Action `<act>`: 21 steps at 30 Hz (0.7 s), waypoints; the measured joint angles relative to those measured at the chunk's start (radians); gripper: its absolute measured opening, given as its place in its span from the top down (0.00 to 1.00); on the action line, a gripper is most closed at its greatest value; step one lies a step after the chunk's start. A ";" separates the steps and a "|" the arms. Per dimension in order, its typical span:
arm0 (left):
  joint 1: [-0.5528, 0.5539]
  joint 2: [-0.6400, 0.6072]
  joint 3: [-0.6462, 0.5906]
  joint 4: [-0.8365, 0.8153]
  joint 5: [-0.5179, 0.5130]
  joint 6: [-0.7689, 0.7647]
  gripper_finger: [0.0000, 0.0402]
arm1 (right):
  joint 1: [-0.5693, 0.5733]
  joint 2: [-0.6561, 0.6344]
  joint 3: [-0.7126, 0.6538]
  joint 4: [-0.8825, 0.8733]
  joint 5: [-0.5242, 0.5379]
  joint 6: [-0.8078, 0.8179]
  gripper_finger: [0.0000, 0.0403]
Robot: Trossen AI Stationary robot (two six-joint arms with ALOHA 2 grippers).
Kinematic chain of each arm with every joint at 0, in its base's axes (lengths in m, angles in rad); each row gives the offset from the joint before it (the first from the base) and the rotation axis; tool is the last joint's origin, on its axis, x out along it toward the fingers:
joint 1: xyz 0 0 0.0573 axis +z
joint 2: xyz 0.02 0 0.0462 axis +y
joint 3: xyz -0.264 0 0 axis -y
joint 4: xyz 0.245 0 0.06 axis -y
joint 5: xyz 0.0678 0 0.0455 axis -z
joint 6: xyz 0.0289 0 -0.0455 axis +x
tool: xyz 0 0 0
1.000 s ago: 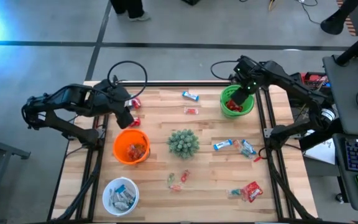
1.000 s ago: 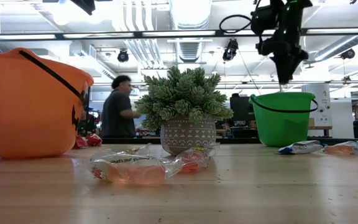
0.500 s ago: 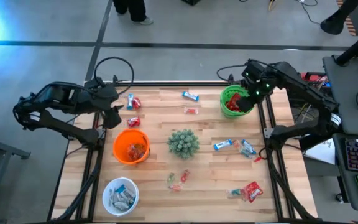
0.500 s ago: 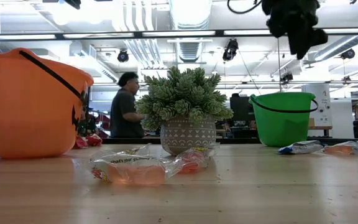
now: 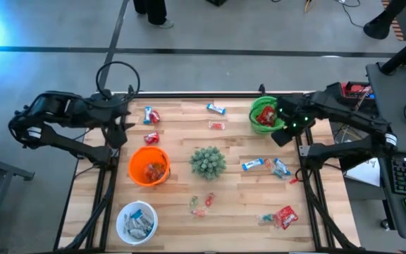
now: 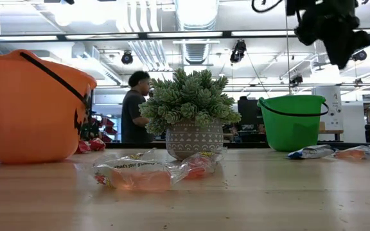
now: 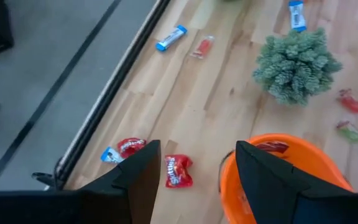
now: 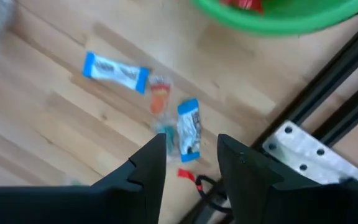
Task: Sort candy
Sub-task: Put the blue gummy into the orange bucket
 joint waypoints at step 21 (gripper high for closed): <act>0.000 -0.044 0.000 0.000 0.011 0.022 0.53 | 0.257 0.017 -0.349 0.271 -0.113 0.227 0.49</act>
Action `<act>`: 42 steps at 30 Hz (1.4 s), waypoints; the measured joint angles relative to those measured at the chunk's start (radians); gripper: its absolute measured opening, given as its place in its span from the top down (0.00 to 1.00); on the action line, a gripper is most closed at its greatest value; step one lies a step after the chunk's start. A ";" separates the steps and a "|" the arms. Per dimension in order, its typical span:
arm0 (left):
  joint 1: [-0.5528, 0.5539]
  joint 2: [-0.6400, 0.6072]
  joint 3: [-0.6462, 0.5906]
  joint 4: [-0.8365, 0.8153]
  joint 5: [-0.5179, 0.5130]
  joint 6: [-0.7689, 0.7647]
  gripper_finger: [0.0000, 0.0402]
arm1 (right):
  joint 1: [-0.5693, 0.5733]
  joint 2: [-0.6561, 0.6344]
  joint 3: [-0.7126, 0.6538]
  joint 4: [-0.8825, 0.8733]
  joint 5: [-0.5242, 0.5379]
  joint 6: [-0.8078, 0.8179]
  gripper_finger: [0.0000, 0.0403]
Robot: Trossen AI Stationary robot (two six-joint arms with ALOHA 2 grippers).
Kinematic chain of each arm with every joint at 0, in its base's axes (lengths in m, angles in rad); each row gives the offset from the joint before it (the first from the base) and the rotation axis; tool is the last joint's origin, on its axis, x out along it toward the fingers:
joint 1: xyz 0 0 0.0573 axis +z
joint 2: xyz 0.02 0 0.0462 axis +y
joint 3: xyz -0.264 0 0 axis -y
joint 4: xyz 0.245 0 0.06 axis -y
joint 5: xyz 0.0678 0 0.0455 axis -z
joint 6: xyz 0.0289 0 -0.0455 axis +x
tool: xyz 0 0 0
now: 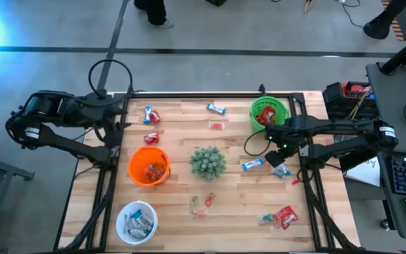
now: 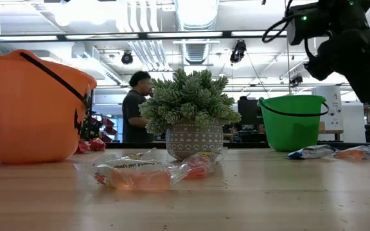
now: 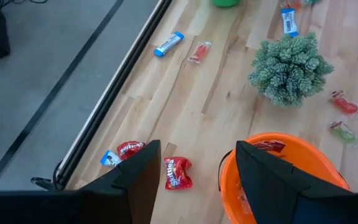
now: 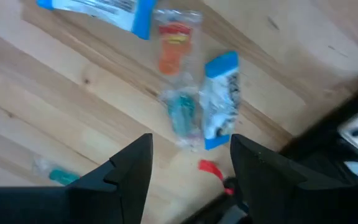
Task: Sort candy
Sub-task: Put the blue gummy into the orange bucket
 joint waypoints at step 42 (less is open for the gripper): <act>0.000 -0.007 -0.001 0.001 -0.001 0.026 0.53 | 0.328 0.000 -0.316 0.449 0.048 0.439 0.49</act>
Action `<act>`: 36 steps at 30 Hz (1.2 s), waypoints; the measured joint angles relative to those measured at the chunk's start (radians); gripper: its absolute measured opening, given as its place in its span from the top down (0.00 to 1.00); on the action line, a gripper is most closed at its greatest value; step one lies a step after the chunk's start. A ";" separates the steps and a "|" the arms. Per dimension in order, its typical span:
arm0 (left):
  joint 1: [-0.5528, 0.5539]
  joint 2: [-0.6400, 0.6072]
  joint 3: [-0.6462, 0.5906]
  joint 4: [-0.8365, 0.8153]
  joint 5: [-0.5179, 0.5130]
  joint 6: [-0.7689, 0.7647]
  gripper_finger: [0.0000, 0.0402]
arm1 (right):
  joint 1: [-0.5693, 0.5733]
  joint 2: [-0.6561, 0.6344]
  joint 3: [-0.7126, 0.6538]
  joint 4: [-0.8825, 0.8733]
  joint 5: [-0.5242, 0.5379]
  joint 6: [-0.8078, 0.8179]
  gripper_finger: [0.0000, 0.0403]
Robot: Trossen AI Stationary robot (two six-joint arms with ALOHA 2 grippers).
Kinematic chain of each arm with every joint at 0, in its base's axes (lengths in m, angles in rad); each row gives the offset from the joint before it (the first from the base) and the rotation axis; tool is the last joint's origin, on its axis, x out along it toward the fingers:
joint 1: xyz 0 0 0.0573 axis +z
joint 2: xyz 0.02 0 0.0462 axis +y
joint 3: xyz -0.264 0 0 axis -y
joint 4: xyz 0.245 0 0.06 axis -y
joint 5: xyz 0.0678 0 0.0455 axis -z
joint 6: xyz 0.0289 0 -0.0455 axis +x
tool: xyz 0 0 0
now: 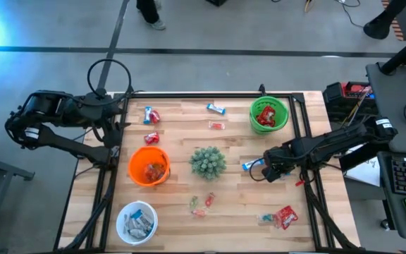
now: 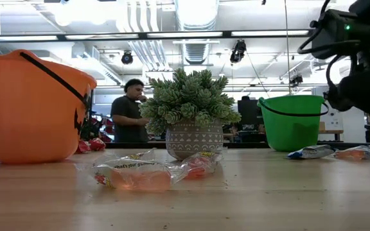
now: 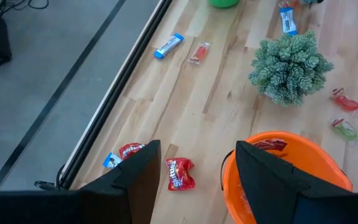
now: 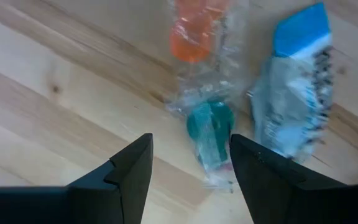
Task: Sort candy
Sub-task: Put the blue gummy into the orange bucket
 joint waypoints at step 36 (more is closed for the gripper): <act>0.001 0.001 -0.001 0.026 0.000 0.025 0.53 | 0.001 -0.006 0.278 0.010 -0.014 0.057 0.98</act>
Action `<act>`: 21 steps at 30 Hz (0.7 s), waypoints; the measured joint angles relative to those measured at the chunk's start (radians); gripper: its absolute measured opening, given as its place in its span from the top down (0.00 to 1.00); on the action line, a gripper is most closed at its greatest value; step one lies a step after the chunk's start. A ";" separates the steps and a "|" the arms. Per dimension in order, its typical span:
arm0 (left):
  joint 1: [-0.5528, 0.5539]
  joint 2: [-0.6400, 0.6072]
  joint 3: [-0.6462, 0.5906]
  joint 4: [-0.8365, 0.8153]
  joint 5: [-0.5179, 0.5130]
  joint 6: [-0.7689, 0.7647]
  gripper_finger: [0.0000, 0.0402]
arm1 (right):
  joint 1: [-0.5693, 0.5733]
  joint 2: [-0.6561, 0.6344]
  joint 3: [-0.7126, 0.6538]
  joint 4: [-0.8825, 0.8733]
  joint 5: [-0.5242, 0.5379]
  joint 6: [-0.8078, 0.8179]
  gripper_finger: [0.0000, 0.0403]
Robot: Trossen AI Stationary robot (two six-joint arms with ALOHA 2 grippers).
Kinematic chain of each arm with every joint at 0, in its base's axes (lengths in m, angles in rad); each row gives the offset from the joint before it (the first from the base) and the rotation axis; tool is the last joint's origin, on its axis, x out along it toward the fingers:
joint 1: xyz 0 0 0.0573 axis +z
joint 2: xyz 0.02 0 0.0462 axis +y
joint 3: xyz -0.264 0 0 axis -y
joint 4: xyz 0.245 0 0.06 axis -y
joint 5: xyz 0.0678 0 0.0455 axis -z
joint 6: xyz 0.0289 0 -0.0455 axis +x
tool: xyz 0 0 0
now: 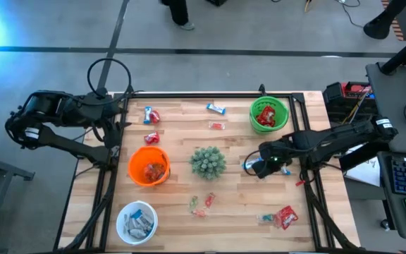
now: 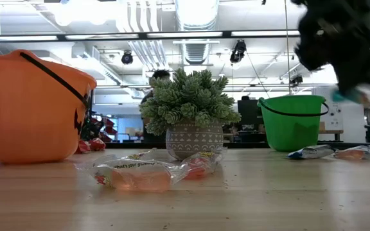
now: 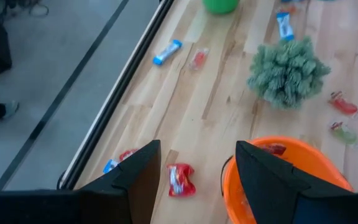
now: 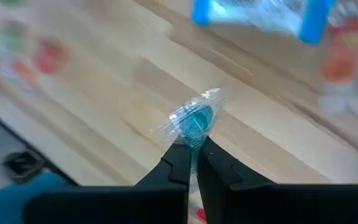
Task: Sort candy
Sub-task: Put the blue gummy into the orange bucket
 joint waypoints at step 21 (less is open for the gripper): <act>-0.001 0.080 0.000 0.469 0.291 0.088 0.53 | -0.002 0.006 0.372 0.054 0.417 -0.325 0.98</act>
